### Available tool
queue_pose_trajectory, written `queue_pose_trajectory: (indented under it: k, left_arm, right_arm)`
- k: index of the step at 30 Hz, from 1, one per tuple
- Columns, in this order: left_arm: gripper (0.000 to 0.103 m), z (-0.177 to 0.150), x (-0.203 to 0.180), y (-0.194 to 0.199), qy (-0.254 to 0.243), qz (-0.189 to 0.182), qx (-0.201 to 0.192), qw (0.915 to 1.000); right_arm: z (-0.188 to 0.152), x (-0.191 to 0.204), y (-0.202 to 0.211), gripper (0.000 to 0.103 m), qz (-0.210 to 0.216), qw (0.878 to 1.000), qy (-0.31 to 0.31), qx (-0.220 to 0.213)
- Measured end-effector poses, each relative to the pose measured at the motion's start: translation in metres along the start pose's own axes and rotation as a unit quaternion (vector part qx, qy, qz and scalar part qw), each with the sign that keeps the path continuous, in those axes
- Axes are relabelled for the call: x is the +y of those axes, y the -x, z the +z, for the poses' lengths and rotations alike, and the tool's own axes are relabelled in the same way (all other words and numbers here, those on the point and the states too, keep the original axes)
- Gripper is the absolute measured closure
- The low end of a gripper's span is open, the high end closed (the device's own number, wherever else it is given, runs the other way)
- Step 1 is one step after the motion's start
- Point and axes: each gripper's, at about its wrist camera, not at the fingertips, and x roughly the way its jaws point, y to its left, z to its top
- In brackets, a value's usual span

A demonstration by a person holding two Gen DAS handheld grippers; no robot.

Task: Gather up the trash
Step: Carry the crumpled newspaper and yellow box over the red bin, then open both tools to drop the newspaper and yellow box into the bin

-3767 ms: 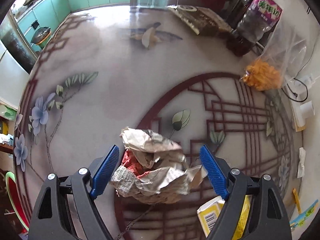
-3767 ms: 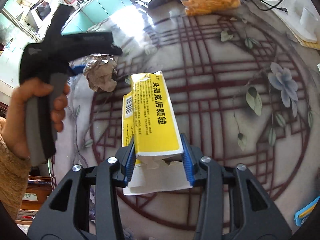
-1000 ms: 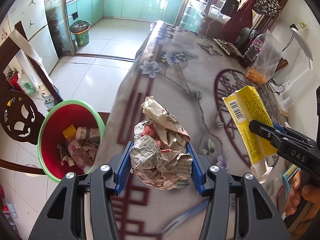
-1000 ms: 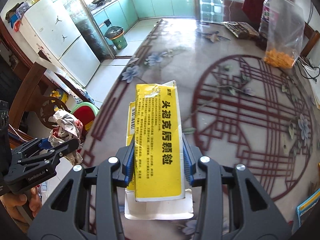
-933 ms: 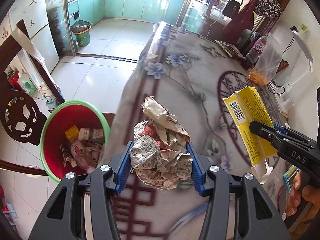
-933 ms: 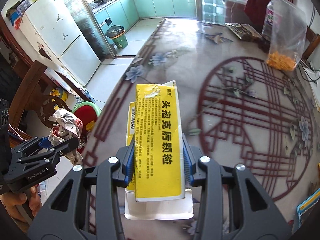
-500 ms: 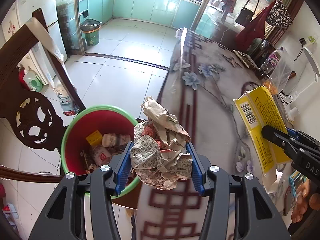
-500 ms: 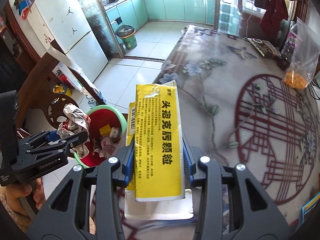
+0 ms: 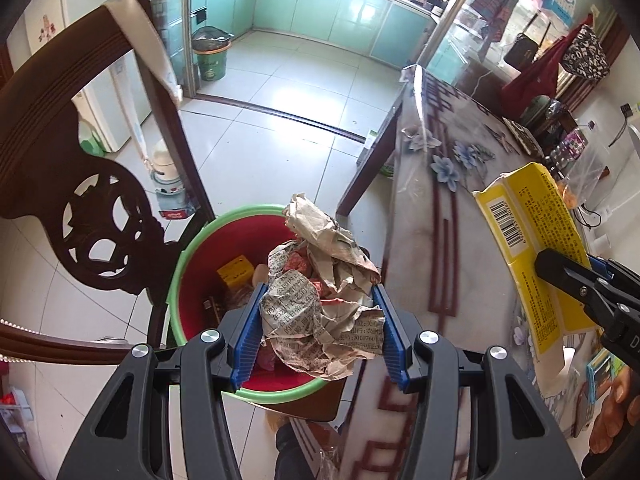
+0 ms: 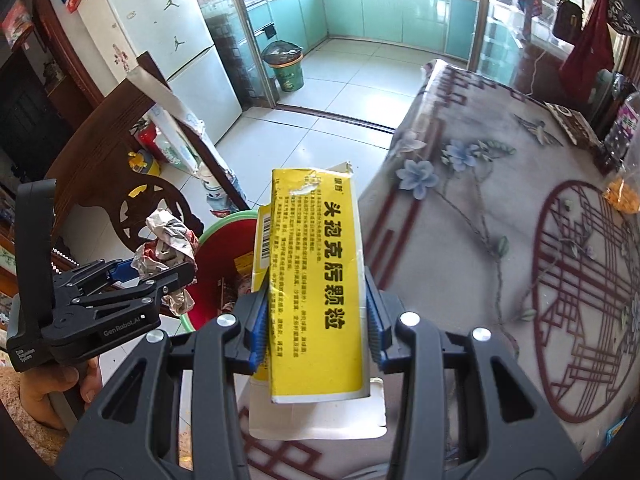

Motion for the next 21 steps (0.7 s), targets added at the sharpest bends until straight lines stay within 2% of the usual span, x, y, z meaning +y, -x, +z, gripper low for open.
queue_pose_trajectory:
  k: [9, 21]
  left_arm:
    - [0.054, 0.002, 0.034, -0.008, 0.023, 0.010, 0.006, 0.9997]
    - [0.054, 0.002, 0.052, -0.034, 0.032, 0.015, 0.037, 0.9987]
  right_arm:
    - [0.006, 0.031, -0.016, 0.064, 0.010, 1.000, 0.022, 0.014]
    - [0.012, 0.050, -0.038, 0.064, 0.013, 0.999, 0.034, 0.037]
